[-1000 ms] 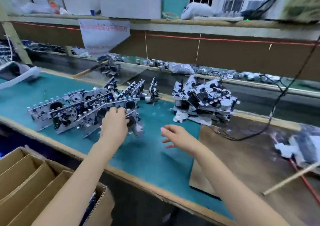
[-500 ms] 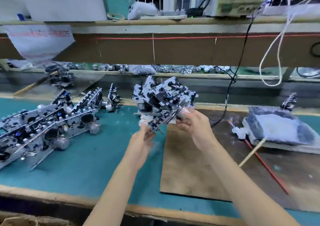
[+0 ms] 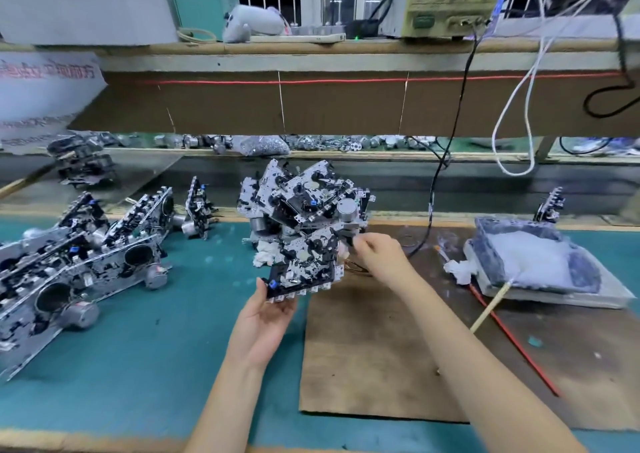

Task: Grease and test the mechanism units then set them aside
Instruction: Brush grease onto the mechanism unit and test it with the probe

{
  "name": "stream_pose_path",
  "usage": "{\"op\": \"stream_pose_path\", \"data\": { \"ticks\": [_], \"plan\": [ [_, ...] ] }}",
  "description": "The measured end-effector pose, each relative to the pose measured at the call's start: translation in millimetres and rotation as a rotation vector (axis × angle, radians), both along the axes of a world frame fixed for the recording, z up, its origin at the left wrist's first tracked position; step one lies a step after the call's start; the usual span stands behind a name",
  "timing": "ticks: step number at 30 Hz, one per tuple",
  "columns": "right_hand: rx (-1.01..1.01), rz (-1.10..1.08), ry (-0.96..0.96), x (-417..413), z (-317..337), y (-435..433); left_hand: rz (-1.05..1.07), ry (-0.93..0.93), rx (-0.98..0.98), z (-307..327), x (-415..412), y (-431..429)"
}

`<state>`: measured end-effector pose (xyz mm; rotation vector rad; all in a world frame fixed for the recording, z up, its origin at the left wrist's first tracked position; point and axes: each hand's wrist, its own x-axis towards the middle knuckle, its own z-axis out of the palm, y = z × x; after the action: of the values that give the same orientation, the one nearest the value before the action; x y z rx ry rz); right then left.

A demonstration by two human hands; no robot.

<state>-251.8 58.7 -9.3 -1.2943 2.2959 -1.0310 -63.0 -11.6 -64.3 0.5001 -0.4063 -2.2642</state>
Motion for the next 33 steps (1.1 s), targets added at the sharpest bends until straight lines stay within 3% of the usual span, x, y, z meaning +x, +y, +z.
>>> {"op": "stream_pose_path", "data": {
  "ticks": [2, 4, 9, 11, 15, 17, 21, 33],
  "plan": [
    [0.183, 0.020, 0.291, 1, -17, -6, 0.039, -0.006, -0.007, -1, 0, -1],
    [0.281, 0.069, 0.389, 5, -31, -9, 0.046, 0.003, -0.017, -4, 2, -3],
    [0.267, 0.076, 0.519, 14, -39, -8, 0.029, 0.024, -0.021, -5, 4, -2],
    [0.191, 0.053, 0.448, 15, -36, -5, 0.033, 0.022, -0.018, -6, 4, -2],
    [-0.048, 0.000, 0.005, 10, -13, 10, 0.024, 0.046, -0.033, -2, 6, -2],
    [-0.081, 0.040, -0.082, 9, -1, 22, 0.011, 0.046, -0.066, -2, 6, -3],
    [-0.165, 0.117, -0.143, 13, 13, 40, 0.013, 0.011, -0.099, -4, 6, -4],
    [-0.215, 0.137, -0.092, 21, 14, 41, 0.030, 0.013, -0.086, -1, 8, -1]
  ]
}}
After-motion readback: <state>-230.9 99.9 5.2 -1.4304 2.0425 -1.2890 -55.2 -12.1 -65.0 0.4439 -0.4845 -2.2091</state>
